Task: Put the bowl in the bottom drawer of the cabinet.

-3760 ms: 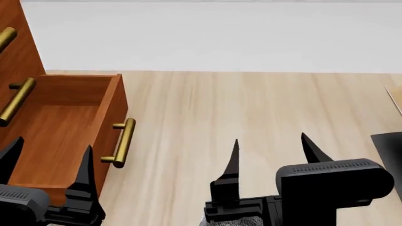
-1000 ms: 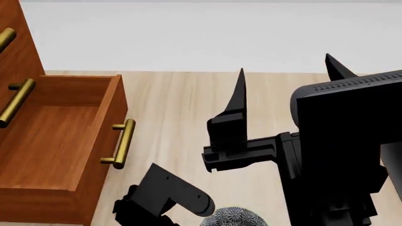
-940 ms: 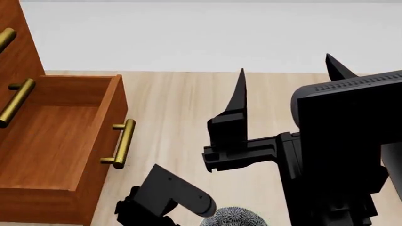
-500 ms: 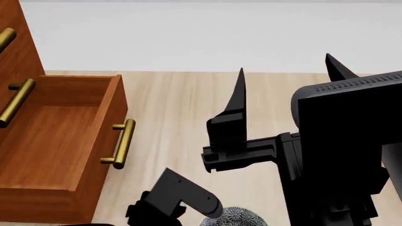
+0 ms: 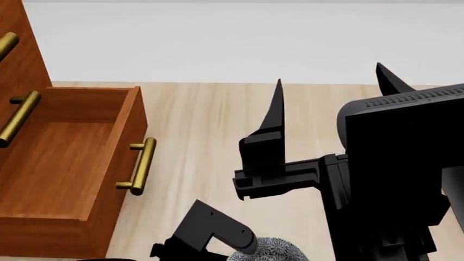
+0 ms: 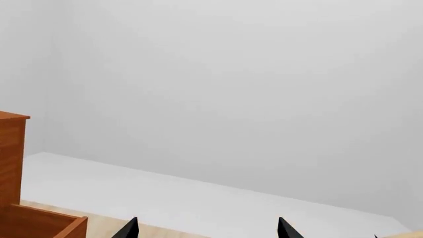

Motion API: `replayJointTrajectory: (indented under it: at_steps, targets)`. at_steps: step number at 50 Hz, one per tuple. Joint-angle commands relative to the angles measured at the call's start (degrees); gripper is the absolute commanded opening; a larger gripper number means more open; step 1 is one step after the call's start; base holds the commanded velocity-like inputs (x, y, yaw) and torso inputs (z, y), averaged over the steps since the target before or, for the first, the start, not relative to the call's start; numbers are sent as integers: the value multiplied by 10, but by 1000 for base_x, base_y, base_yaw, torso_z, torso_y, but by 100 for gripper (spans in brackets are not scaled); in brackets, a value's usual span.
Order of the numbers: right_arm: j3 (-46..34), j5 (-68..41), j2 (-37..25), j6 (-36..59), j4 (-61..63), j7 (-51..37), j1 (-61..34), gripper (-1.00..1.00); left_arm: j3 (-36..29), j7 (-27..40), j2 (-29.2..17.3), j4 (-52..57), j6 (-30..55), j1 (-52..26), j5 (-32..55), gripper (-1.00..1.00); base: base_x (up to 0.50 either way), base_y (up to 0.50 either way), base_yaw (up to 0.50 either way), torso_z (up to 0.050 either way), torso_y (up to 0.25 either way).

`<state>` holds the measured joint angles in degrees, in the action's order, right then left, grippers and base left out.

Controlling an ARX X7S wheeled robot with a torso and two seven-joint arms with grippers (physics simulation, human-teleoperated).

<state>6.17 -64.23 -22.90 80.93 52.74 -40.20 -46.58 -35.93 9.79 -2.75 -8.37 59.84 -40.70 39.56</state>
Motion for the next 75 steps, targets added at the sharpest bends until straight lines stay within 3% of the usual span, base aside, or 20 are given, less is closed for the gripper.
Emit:
replayJointTrajectory:
  at_steps: [1, 23, 43, 75]
  targets:
    - [-4, -8, -7, -14, -6, -9, 5, 100, -9, 0, 2, -16, -21, 7, 6, -100, 0, 0, 0, 0, 0]
    - [-7, -31, -22, -31, -7, -30, 5, 100, 10, 67, -28, 98, -5, 18, 42, -100, 0, 0, 0, 0, 0]
    - [4, -74, -35, -37, -4, -60, 3, 100, 80, 142, -46, 188, 25, 24, 97, -100, 0, 0, 0, 0, 0]
    - [-7, -69, -43, -52, -9, -60, 2, 100, 104, 171, -53, 215, 37, 10, 122, -100, 0, 0, 0, 0, 0]
